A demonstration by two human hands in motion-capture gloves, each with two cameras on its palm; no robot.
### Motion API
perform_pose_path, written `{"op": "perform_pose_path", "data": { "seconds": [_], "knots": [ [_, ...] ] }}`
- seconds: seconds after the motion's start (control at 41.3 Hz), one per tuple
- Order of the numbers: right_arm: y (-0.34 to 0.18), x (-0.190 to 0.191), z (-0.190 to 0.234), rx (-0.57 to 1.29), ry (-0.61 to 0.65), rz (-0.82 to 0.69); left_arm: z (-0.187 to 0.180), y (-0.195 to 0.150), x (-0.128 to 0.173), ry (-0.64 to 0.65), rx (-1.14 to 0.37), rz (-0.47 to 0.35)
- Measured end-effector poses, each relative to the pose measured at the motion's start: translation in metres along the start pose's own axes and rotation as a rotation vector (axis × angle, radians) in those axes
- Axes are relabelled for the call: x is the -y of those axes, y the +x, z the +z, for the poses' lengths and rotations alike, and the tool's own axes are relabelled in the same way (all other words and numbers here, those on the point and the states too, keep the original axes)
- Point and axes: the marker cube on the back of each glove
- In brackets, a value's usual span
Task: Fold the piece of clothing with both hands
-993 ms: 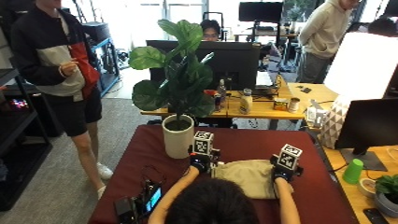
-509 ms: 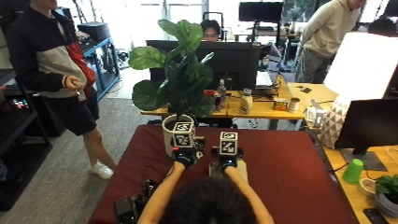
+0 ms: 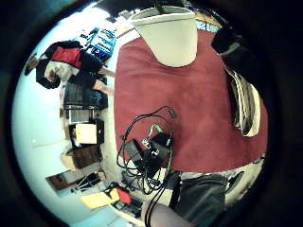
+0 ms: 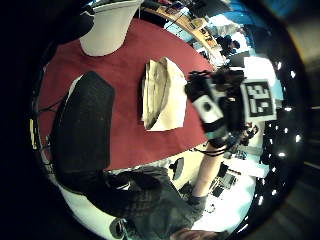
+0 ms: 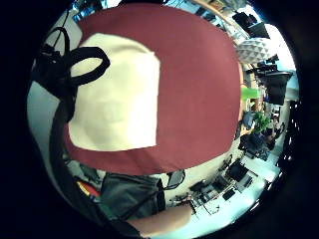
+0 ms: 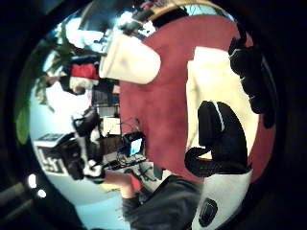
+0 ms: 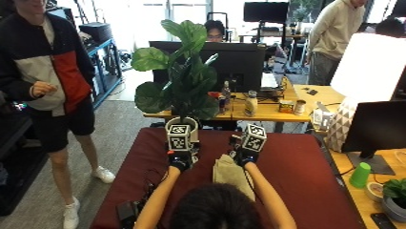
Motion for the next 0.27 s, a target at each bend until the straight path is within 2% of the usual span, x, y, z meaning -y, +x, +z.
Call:
{"op": "perform_pose_path", "data": {
  "seconds": [0.048, 0.097, 0.145, 0.218, 0.266],
  "knots": [
    [0.018, 0.021, -0.012, -0.014, 0.112, -0.001, -0.001, 0.002, -0.006, -0.013, 0.015, 0.003],
    [0.029, 0.026, -0.027, -0.013, 0.185, 0.0, -0.001, 0.004, -0.009, -0.031, 0.027, 0.003],
    [0.037, 0.025, -0.038, -0.012, 0.192, 0.015, 0.0, 0.006, -0.01, -0.047, 0.035, 0.0],
    [0.045, 0.021, -0.043, -0.02, 0.138, 0.048, 0.003, 0.009, -0.011, -0.06, 0.043, 0.004],
    [0.052, 0.031, -0.041, -0.03, 0.141, 0.055, 0.005, 0.011, -0.01, -0.062, 0.045, 0.014]
  ]
}}
